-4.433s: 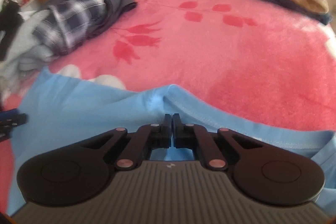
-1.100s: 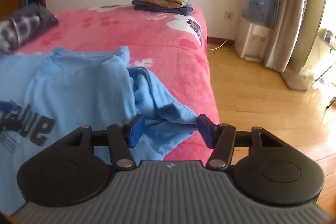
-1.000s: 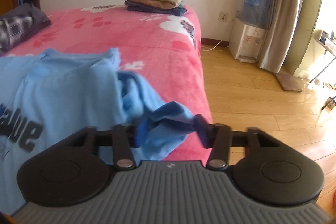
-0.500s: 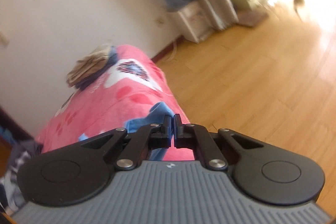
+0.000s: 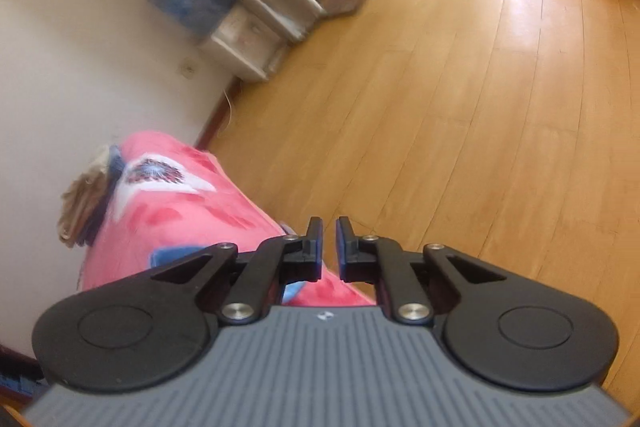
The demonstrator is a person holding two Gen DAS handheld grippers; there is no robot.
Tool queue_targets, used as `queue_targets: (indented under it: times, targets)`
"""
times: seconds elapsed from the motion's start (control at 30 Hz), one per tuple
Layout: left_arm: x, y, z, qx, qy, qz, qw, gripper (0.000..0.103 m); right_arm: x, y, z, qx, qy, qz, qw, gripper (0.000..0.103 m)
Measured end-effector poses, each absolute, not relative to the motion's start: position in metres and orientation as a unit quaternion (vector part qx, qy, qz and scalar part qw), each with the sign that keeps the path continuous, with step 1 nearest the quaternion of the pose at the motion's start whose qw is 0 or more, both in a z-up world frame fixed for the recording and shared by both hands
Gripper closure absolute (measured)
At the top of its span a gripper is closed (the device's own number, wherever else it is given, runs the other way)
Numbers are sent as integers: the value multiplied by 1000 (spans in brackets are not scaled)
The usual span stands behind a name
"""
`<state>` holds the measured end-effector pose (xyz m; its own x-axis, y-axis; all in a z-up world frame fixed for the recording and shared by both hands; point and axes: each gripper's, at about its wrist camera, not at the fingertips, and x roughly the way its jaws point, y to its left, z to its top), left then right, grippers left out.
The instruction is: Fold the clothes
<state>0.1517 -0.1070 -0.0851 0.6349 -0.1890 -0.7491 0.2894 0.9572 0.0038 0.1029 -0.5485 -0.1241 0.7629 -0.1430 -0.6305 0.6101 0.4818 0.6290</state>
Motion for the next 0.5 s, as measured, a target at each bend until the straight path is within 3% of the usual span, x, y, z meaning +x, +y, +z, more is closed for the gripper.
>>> queue_targets:
  times: [0.07,0.1,0.13,0.5]
  targets:
    - [151,-107,-85,60,407,-133,902,42,126,-535,-106,378,281,-149,870,82]
    - [151,-107,-85,60,407,-133,902,42,138,-528,-96,336,292,-107,889,63]
    - [151,-107,-85,60,407,-133,902,42,149,-518,-88,315,301,-82,896,60]
    - [150,-107,-86,62,403,-133,903,41,234,-472,-74,319,390,-26,863,60]
